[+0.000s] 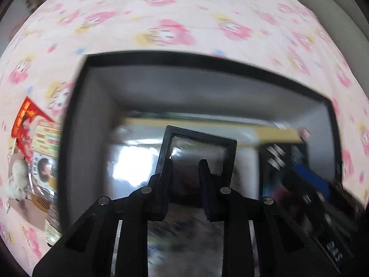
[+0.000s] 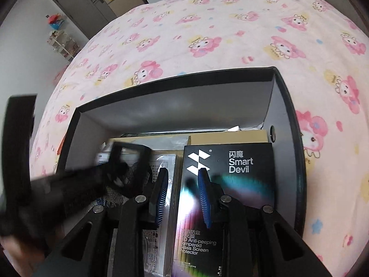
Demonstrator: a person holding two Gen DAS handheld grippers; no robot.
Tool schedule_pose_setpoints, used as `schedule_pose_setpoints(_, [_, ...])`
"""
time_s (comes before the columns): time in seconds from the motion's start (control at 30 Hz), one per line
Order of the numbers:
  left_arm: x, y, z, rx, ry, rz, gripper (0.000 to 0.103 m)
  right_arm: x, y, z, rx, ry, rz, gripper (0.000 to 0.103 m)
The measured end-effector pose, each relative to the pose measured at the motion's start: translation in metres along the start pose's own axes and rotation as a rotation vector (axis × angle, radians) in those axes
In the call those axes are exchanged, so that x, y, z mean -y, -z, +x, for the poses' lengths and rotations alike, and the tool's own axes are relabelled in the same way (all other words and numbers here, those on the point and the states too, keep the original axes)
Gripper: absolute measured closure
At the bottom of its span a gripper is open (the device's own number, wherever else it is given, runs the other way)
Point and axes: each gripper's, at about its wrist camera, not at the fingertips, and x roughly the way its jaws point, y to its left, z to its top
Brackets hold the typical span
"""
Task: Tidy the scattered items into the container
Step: 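Lower the frame behind the Shin-chan kit and open the left gripper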
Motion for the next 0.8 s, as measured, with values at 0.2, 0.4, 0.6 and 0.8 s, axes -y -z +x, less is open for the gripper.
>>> schedule_pose_setpoints(0.2, [-0.014,0.009,-0.030,0.055,0.126,-0.034,0.080,-0.006,-0.001,0.003,-0.008,-0.001,-0.016,0.080])
schedule_pose_setpoints(0.4, [0.012,0.033,-0.032,-0.006,0.250,0.054,0.080,-0.007,0.002,0.008,-0.036,0.030,-0.027,0.080])
schedule_pose_setpoints(0.6, [0.021,0.022,-0.005,-0.038,0.169,0.050,0.080,0.003,0.001,0.011,-0.066,0.030,0.013,0.076])
schedule_pose_setpoints(0.8, [-0.017,0.003,0.005,-0.027,0.117,-0.040,0.087,0.003,-0.002,0.021,-0.112,0.030,-0.039,0.068])
